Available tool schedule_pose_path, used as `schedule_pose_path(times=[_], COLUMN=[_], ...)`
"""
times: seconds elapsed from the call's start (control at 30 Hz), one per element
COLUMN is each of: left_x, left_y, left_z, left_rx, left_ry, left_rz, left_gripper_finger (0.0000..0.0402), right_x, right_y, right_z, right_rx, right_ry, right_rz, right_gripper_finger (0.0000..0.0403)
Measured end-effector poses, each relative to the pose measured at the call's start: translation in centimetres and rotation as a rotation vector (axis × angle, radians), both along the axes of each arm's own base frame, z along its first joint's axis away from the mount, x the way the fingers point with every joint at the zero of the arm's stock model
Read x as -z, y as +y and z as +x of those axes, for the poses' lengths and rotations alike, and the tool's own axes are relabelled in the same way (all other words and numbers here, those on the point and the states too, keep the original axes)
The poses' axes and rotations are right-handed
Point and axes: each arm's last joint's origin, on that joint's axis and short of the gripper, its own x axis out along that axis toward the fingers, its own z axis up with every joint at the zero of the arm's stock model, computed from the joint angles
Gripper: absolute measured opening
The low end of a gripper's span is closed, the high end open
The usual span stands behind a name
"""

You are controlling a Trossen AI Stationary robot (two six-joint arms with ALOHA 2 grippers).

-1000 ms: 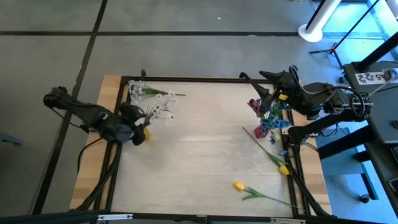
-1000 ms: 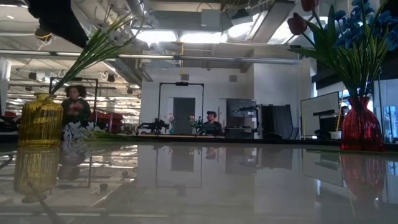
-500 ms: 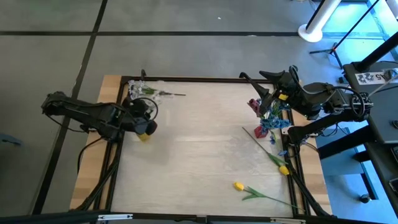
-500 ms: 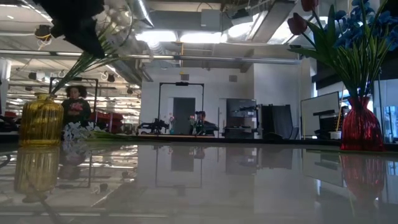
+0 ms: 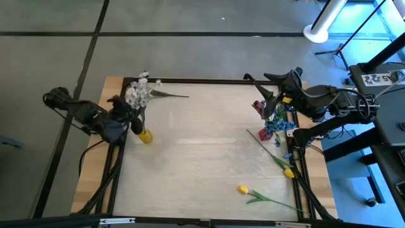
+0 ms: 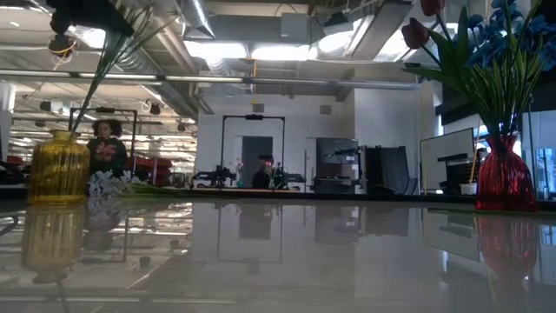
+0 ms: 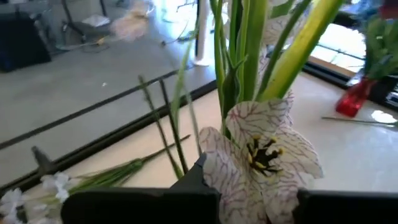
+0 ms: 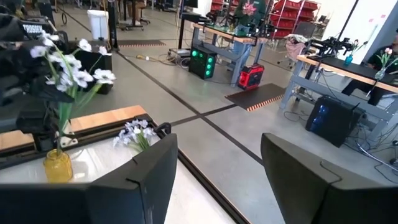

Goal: Sort flowers into vase by color
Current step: Put the bottom white flower into the yellow vase

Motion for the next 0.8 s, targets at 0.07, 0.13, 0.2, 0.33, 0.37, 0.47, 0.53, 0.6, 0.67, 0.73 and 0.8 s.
schedule_pose_path(times=[0.07,0.13,0.2,0.33,0.37,0.47,0.53,0.6,0.67,0.73,0.8], left_x=[0.7,1.9,3.1,4.4,4.6,5.5,6.0,6.6,7.1,7.3,7.3], left_y=[-0.4,-0.7,-1.0,-1.3,-1.4,-1.4,-1.3,-1.4,-1.3,-1.3,-1.1], left_z=[-0.1,0.0,0.0,0.0,0.1,0.2,0.3,0.7,1.1,1.5,1.8], left_rx=[0.018,0.026,0.025,0.028,0.023,-0.027,-0.064,-0.095,-0.123,-0.143,-0.15], left_ry=[0.0,0.002,-0.004,-0.017,-0.026,-0.089,-0.135,-0.179,-0.213,-0.23,-0.22], left_rz=[0.006,-0.008,-0.024,-0.049,-0.051,-0.046,-0.035,-0.028,-0.011,0.009,0.033], left_gripper_finger=[0.0004,0.0004,0.0004,0.0009,0.0012,0.0015,0.0013,0.0008,0.0004,0.0004,0.0006], right_x=[0.0,0.0,0.0,0.0,0.0,0.0,0.0,-0.2,-0.3,-0.4,-0.5], right_y=[0.0,0.0,0.0,0.0,0.0,-0.1,-0.1,-0.2,-0.2,-0.3,-0.3], right_z=[0.0,0.0,0.0,-0.1,-0.1,-0.1,-0.2,-0.5,-0.7,-0.9,-0.9], right_rx=[0.0,0.0,0.0,-0.001,-0.002,0.003,0.017,0.018,0.018,0.018,0.018], right_ry=[0.003,0.003,0.003,0.005,0.009,0.024,0.031,0.023,0.014,0.006,-0.001], right_rz=[-0.001,-0.001,-0.001,-0.006,-0.011,-0.032,-0.045,-0.044,-0.041,-0.039,-0.037], right_gripper_finger=[0.0232,0.0232,0.0232,0.0232,0.0232,0.0232,0.0232,0.0232,0.0232,0.0232,0.0232])
